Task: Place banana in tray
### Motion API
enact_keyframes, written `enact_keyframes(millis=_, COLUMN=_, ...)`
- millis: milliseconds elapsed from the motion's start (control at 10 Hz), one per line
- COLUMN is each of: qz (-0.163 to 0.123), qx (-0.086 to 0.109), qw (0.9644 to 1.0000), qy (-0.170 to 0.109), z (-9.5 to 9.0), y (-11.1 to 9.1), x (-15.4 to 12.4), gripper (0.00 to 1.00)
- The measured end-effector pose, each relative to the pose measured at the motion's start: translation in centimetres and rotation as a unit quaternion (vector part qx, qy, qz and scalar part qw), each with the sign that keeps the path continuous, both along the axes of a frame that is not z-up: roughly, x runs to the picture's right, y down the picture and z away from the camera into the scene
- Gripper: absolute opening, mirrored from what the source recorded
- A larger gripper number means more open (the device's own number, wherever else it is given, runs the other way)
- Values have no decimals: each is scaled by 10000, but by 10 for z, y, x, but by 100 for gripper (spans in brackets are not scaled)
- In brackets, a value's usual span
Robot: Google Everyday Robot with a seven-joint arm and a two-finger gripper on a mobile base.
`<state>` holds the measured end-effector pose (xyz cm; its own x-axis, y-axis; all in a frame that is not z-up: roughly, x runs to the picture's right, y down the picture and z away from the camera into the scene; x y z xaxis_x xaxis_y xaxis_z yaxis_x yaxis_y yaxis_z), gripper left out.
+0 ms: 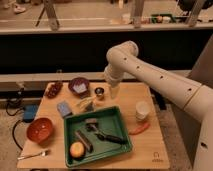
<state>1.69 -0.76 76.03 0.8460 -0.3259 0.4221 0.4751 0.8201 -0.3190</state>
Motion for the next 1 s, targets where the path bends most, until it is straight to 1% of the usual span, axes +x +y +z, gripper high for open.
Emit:
enact_keyframes(millis=100, qz=-71, qx=7, qw=10000, qy=-38, z=2, y=0, x=-4, gripper=80)
enact_keyframes(millis=200, qz=-160, qx=14, qw=9998, qy=-90, z=6, y=0, x=-14, gripper=80)
enact_keyframes(millis=500, qz=-412, qx=65, qw=9988, qy=-257, z=15, y=-2, x=-49, gripper=80)
enact_keyframes(millis=700, qz=-506, qx=81, qw=9983, qy=-287, z=21, y=-2, x=-48, gripper=80)
enact_keyframes(millis=1000, qz=-648, qx=53, qw=9971, qy=-399, z=32, y=0, x=-69, gripper=80)
